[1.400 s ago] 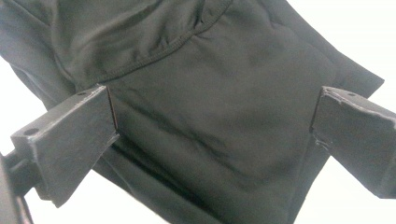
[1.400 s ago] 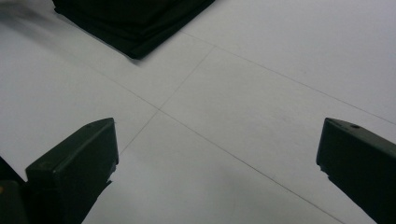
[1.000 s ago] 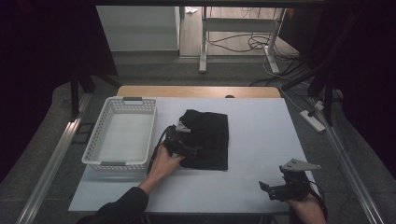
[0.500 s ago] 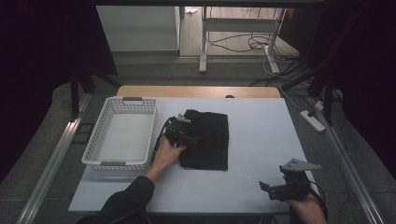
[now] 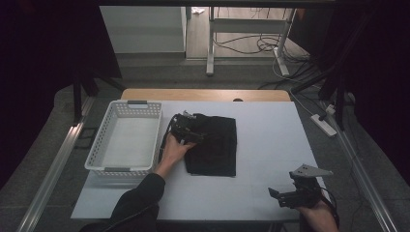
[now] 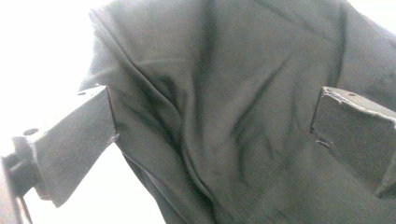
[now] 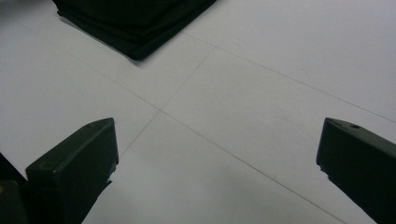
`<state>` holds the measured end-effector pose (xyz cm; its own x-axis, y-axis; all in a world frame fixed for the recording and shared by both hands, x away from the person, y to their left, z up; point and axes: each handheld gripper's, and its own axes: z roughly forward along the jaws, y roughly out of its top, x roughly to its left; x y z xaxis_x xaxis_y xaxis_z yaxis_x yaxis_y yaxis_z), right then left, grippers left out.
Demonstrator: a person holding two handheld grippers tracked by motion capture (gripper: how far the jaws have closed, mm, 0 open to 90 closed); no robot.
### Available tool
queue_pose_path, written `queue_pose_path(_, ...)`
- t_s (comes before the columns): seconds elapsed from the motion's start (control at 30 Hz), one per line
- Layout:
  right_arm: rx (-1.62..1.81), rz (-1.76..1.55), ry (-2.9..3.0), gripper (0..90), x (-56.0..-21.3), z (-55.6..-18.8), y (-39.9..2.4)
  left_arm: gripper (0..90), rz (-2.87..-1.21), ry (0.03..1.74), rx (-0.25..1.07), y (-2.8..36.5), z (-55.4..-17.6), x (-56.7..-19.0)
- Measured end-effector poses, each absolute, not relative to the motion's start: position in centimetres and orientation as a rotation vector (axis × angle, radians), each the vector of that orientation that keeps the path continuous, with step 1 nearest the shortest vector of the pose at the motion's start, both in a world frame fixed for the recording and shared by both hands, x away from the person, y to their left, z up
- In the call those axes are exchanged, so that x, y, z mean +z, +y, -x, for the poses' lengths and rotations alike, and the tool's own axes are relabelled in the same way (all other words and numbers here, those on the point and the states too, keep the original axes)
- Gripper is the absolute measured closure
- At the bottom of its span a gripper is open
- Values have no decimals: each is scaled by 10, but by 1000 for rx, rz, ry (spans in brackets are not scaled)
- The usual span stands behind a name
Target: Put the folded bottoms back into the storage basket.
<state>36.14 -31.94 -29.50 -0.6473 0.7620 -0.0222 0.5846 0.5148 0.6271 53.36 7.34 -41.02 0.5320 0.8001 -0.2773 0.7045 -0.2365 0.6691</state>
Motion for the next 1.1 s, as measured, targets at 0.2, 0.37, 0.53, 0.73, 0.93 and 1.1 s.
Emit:
queue_pose_path(0.2, 859, -1129, 2464, 0, -295, -361, -320, 0, -1994, 1248, 168, 75, -546, -412)
queue_pose_path(0.37, 866, -1130, 2464, 0, -295, -361, -320, 0, -1991, 1278, 169, 77, -554, -414)
queue_pose_path(0.53, 867, -1129, 2463, 0, -295, -361, -320, 12, -2009, 1326, 185, 78, -563, -420)
queue_pose_path(0.73, 871, -1129, 2461, 0, -294, -361, -320, 14, -2021, 1365, 175, 78, -567, -430)
queue_pose_path(0.93, 868, -1128, 2463, 0, -294, -361, -320, 43, -2018, 1341, 179, 78, -565, -431)
queue_pose_path(1.1, 864, -1128, 2465, 0, -295, -361, -320, 174, -2023, 1293, 172, 76, -561, -428)
